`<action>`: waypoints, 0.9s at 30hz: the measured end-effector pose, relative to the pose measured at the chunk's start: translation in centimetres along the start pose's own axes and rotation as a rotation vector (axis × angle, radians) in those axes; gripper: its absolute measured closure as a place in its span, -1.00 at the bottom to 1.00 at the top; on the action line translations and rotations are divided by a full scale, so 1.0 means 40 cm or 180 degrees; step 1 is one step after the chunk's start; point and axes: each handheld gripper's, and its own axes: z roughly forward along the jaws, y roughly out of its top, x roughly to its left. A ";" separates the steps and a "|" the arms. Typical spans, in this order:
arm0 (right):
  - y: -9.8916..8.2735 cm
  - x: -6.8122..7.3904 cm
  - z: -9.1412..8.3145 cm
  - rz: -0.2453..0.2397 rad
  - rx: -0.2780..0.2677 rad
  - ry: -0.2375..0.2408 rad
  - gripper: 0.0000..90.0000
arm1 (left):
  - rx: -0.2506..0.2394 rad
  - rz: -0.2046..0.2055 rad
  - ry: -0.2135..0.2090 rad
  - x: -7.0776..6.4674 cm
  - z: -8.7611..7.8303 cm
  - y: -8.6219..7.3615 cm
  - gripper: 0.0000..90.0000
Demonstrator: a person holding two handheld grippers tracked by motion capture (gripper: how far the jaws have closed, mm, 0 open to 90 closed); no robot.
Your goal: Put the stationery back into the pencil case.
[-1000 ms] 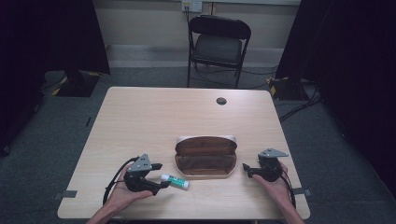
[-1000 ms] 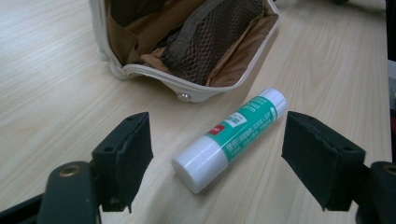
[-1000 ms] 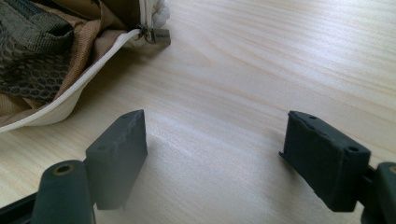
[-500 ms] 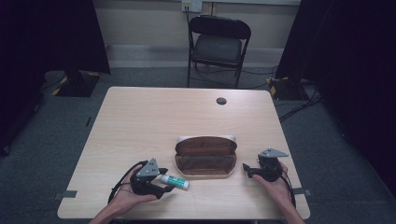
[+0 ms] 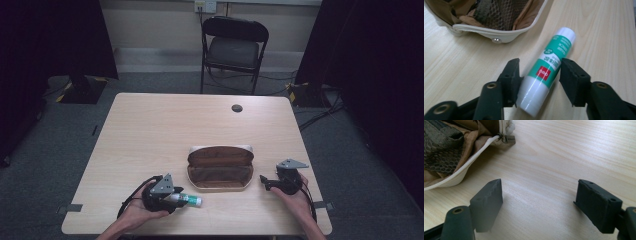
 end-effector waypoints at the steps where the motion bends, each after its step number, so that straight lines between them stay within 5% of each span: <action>1: 0.000 0.000 0.000 -0.0001 -0.0001 0.0000 -0.54 | 0.0004 0.0014 -0.0028 -0.001 0.000 -0.001 0.22; 9: 0.000 0.000 0.000 -0.0002 0.0000 0.0001 -0.54 | 0.0140 0.0054 -0.0037 -0.017 0.010 0.003 0.25; 16: 0.000 -0.001 0.000 -0.0007 -0.0001 0.0007 -0.54 | 0.0094 0.0057 -0.0048 -0.018 0.022 0.005 0.20; 27: 0.000 0.000 0.000 -0.0007 0.0000 0.0008 -0.54 | 0.0065 0.0053 -0.0139 -0.023 0.024 0.006 0.44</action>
